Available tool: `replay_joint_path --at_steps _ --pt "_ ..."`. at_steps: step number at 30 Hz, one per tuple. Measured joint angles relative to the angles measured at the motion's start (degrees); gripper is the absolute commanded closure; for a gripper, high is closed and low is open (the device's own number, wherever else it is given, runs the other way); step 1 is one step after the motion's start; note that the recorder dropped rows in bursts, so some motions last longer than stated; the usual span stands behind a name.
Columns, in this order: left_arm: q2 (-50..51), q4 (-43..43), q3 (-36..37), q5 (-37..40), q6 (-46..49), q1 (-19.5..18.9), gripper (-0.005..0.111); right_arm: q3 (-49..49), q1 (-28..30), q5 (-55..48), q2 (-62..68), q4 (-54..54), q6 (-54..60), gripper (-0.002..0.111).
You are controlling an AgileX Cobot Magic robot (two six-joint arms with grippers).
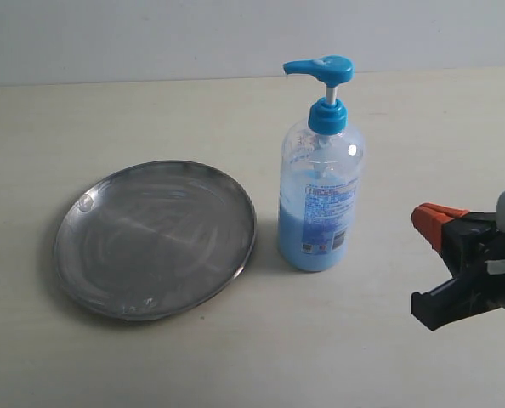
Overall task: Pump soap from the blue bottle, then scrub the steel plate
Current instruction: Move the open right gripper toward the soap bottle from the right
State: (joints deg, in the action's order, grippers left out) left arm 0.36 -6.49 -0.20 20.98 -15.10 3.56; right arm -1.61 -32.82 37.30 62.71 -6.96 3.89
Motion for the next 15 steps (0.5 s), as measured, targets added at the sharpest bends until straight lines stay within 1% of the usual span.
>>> replay_joint_path --at_steps 7,15 --pt "0.0 0.0 0.0 0.0 0.0 0.0 0.107 0.9 0.0 4.3 1.5 2.3 0.1 0.108" --pt "0.0 0.0 0.0 0.0 0.0 0.0 0.107 0.9 0.0 9.7 7.5 5.2 -0.4 0.107"
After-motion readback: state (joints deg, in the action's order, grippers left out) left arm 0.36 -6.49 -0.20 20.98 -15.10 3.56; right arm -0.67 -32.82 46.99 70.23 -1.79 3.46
